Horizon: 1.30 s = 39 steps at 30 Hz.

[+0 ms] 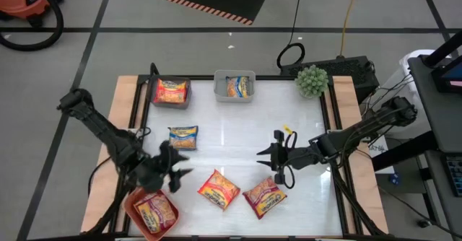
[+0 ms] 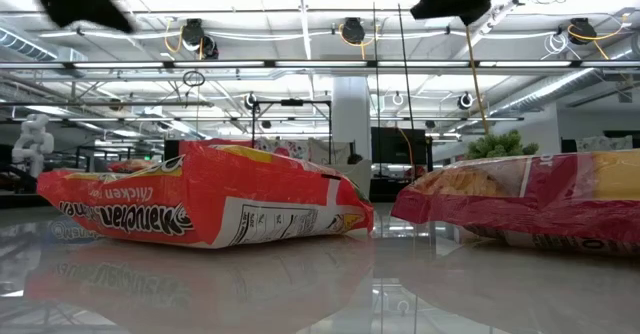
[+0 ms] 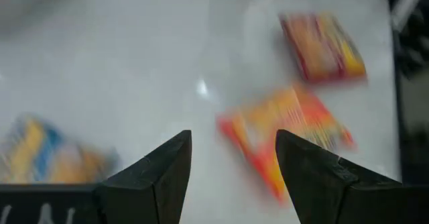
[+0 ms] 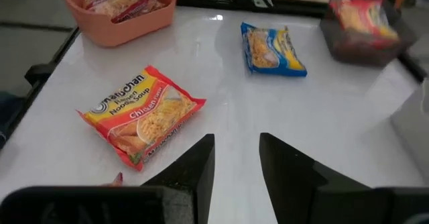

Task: Sort Maruchan noodles
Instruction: Put the orange noodle pack into the black bin

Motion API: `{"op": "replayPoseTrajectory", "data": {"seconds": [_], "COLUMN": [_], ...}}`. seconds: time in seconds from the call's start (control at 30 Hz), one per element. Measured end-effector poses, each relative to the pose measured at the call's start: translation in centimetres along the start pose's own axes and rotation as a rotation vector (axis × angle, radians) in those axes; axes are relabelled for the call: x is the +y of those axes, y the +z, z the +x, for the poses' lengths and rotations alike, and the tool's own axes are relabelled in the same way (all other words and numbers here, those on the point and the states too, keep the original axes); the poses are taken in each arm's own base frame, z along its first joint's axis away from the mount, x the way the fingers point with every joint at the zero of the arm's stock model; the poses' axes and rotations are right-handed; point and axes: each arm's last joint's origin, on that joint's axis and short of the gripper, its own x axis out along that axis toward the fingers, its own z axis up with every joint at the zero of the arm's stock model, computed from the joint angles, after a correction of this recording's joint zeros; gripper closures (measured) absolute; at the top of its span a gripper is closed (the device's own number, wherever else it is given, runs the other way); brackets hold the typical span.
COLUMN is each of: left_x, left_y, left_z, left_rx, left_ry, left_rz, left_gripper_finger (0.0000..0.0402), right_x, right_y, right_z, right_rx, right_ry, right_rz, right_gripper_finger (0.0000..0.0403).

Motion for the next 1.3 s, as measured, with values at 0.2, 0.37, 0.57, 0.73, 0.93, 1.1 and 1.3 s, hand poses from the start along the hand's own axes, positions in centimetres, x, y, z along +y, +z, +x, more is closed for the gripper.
{"op": "replayPoseTrajectory", "data": {"seconds": [0.2, 0.37, 0.57, 0.73, 0.93, 1.1, 1.3], "left_x": [0.7, 1.6, 2.3, 3.1, 3.6, 4.2, 4.7], "left_y": [3.6, 5.1, 5.3, 5.4, 5.5, 5.4, 5.6], "left_z": [1.8, 2.7, 3.7, 4.0, 4.2, 4.4, 4.6], "left_rx": [-0.163, -0.188, -0.157, -0.124, -0.107, -0.077, -0.051], "left_ry": [0.009, 0.019, 0.068, 0.099, 0.121, 0.157, 0.161], "left_rz": [0.065, 0.088, 0.106, 0.111, 0.119, 0.129, 0.161], "left_gripper_finger": [0.0181, 0.0181, 0.0181, 0.0181, 0.0181, 0.0181, 0.0181], "right_x": [0.2, 0.8, 1.9, 1.6, 3.4, 4.9, 5.7], "right_y": [-0.2, -0.2, -0.8, -1.5, -0.7, -0.5, -0.9], "right_z": [0.3, 1.6, 4.8, 8.2, 11.7, 13.6, 15.2], "right_rx": [0.018, -0.008, -0.042, 0.021, 0.050, 0.047, -0.086], "right_ry": [0.024, 0.030, 0.085, 0.111, 0.240, 0.447, 0.583], "right_rz": [0.094, 0.074, 0.012, 0.027, -0.107, -0.258, -0.347], "right_gripper_finger": [0.0274, 0.0245, 0.0216, 0.0211, 0.0211, 0.0211, 0.0211]}}
